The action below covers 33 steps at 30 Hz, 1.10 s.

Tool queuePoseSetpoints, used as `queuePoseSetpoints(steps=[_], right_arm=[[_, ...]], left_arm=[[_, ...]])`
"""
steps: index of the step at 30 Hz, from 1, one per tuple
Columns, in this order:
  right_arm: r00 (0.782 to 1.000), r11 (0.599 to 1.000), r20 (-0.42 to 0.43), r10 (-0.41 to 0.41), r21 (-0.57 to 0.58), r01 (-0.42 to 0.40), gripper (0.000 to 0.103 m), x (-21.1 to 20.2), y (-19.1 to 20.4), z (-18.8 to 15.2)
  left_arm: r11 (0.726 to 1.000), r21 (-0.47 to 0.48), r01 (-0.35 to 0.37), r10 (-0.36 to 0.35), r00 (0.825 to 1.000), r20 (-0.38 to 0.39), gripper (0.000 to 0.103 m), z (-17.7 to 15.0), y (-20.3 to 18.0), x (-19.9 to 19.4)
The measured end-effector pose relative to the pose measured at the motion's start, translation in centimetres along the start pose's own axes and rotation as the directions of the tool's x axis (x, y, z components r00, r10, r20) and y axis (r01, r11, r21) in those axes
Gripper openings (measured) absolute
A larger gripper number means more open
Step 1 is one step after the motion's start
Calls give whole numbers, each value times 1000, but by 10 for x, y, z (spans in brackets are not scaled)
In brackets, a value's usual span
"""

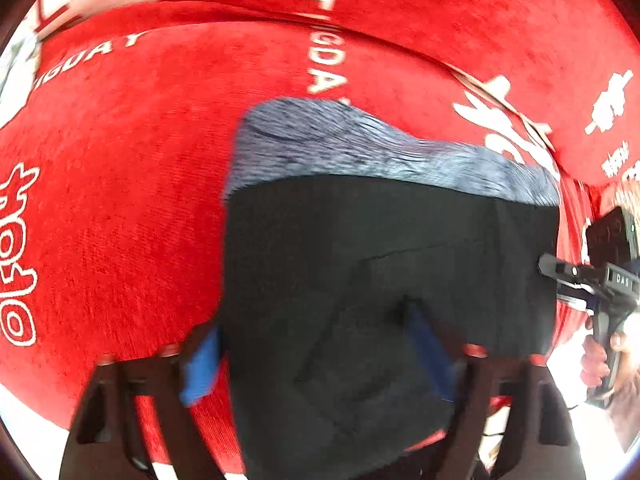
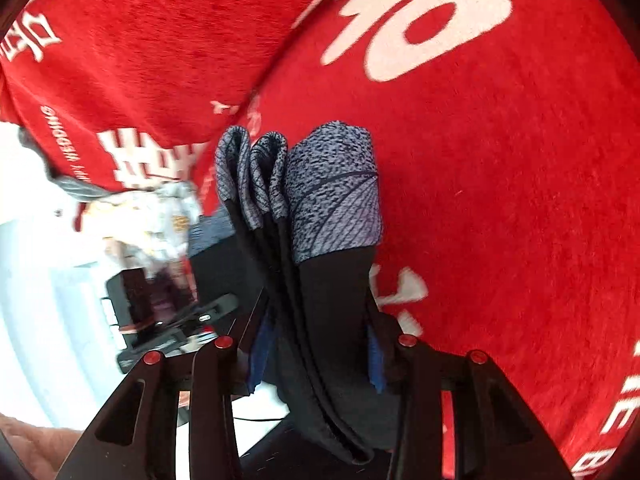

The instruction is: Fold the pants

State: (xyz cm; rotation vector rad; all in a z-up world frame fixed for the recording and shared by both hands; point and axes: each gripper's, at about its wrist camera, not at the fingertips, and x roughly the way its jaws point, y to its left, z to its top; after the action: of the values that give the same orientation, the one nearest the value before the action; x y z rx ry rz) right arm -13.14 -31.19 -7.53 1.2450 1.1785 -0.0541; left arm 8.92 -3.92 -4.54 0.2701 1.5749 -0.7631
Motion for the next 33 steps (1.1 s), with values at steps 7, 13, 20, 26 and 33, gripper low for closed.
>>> queuePoseSetpoints(steps=[7,13,20,26,33], right_arm=[[954,953,46,-295,-63,298,77,-5,18,1],[905,897,157,-395,-146,417,22,-30,69,-13],[881,845,134,-454,-248,473,21,15,86,-10],[878,848,157,-453,-230,478,17,13,78,2],[865,855,153,-477,-145,497,33,-13,74,-16]], left_arm=[[999,-39,-38,39,999,26,102,-1,9,-11],[986,-70,-154,163,975,153,102,11,15,-52],[962,-85,-259,268,954,135,102,27,15,-7],[959,-69,-274,281,951,130,102,23,14,-12],[960,-37,-278,281,952,125,102,4,-5,-42]])
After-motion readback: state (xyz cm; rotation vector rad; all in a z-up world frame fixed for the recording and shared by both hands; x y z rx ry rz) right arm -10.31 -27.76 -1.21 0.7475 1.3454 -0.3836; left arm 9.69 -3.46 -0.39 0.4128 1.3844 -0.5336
